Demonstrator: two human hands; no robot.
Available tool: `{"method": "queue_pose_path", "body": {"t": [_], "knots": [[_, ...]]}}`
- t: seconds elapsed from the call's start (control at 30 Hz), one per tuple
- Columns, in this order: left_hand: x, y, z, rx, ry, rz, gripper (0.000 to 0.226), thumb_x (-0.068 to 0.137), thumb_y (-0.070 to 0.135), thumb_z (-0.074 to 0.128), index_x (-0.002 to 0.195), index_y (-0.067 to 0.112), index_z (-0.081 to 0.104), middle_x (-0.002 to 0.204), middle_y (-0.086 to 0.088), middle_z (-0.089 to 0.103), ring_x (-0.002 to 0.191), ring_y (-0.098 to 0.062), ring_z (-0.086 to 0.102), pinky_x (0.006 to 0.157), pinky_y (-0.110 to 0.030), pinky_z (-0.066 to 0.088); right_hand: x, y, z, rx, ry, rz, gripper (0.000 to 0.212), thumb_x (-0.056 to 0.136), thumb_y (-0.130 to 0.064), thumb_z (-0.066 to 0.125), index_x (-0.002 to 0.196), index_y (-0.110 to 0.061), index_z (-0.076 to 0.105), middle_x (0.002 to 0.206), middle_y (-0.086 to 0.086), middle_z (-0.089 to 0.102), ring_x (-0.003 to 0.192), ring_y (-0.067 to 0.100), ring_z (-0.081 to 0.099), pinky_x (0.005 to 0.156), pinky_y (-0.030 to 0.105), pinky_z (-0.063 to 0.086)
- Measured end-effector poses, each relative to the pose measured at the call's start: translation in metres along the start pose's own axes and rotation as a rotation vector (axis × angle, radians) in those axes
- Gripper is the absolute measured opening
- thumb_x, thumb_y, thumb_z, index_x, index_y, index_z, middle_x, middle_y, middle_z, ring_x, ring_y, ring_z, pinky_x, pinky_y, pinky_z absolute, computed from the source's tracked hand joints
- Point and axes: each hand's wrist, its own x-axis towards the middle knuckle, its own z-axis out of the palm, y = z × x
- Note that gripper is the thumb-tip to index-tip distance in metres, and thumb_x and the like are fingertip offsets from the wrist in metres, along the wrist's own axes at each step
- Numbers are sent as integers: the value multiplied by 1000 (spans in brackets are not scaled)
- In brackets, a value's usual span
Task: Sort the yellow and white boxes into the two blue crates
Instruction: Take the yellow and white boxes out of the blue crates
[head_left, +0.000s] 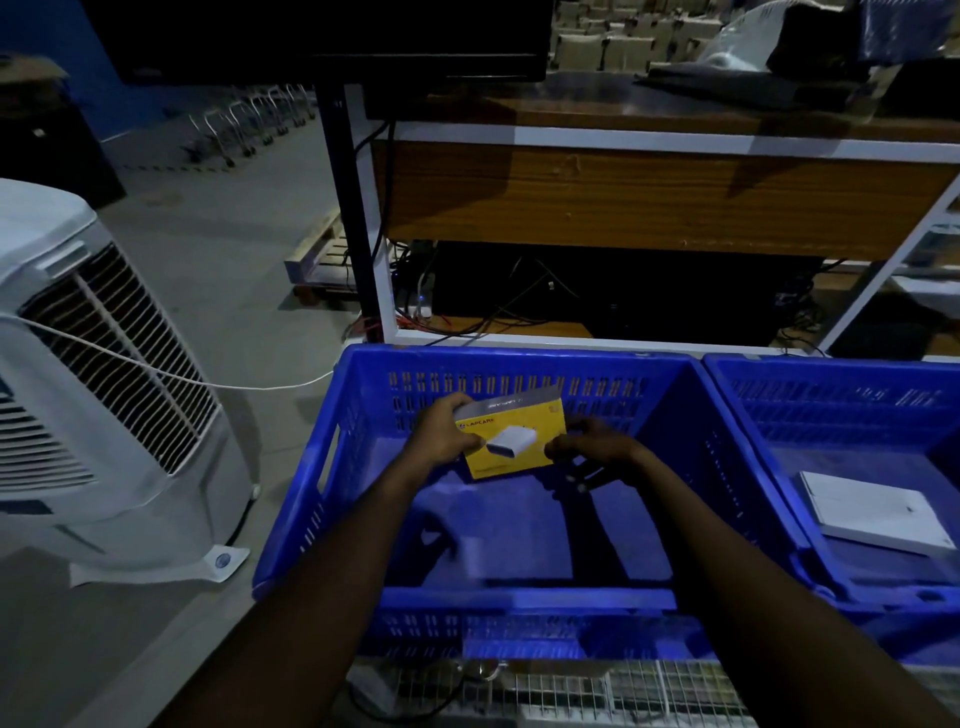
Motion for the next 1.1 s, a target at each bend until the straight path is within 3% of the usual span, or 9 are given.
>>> {"method": "queue_pose_path", "body": {"t": [0.13, 0.27, 0.33, 0.5, 0.63, 0.8, 0.93, 1.03, 1.1], "knots": [[1, -9, 4, 41, 147, -58, 52, 65, 15, 79, 113, 24, 63, 121, -9, 48, 96, -23, 54, 83, -28, 46, 1, -14, 9, 5, -20, 13, 14, 85, -30, 71, 93, -23, 62, 99, 4, 66, 91, 34, 66, 79, 45, 59], [-3, -15, 3, 84, 197, -41, 48, 75, 11, 79, 121, 15, 63, 116, -6, 65, 107, -24, 61, 84, -28, 45, 9, -27, 20, 12, -11, 49, 12, 86, -28, 70, 85, -18, 64, 99, 10, 67, 85, 32, 63, 74, 43, 57], [-4, -17, 2, 75, 210, -53, 49, 77, 14, 79, 123, 15, 62, 117, -7, 66, 109, -26, 61, 88, -30, 47, 16, -28, 26, 16, -21, 65, 16, 87, -27, 68, 90, -11, 67, 101, 18, 67, 76, 29, 62, 62, 35, 56], [-3, -17, 1, -60, 237, -60, 50, 78, 18, 75, 126, 20, 60, 119, -4, 67, 110, -24, 61, 94, -35, 51, 24, -23, 47, 157, -9, -17, 20, 94, -15, 57, 86, 2, 65, 60, 14, 61, 40, 19, 55, 41, 28, 49], [-2, -14, 3, -55, 139, -37, 68, 78, 8, 76, 137, 16, 45, 105, -9, 67, 95, -23, 63, 74, -25, 51, 31, -21, 53, 262, 11, -14, 29, 95, -26, 58, 76, -5, 56, 57, 12, 50, 42, 23, 50, 43, 33, 50], [-3, -15, 6, 25, 58, -33, 28, 77, 1, 64, 92, 15, 45, 81, -4, 54, 66, -15, 50, 51, -23, 40, 39, -23, 52, 252, 105, -98, 33, 101, -18, 46, 76, -2, 60, 55, 6, 54, 39, 7, 51, 37, 17, 39], [-2, -16, 7, 148, -51, 1, 20, 76, 1, 63, 93, 9, 67, 98, -13, 71, 87, -25, 68, 74, -33, 57, 43, -22, 51, 71, 156, -56, 24, 90, -20, 56, 82, -7, 74, 69, 8, 62, 55, 13, 53, 51, 20, 39], [-1, -16, 6, 223, -143, -21, 37, 78, 1, 62, 115, 1, 68, 117, -13, 68, 107, -25, 64, 87, -29, 52, 42, -28, 50, 103, 178, -45, 25, 90, -22, 53, 85, -9, 74, 79, 12, 64, 60, 17, 56, 52, 21, 40], [-3, -16, 5, 245, -168, -37, 48, 79, 2, 60, 127, 1, 62, 131, -12, 62, 122, -25, 58, 96, -31, 49, 35, -32, 50, 247, 56, -12, 26, 92, -23, 49, 77, -10, 66, 70, 13, 55, 54, 22, 50, 48, 23, 40]]}}
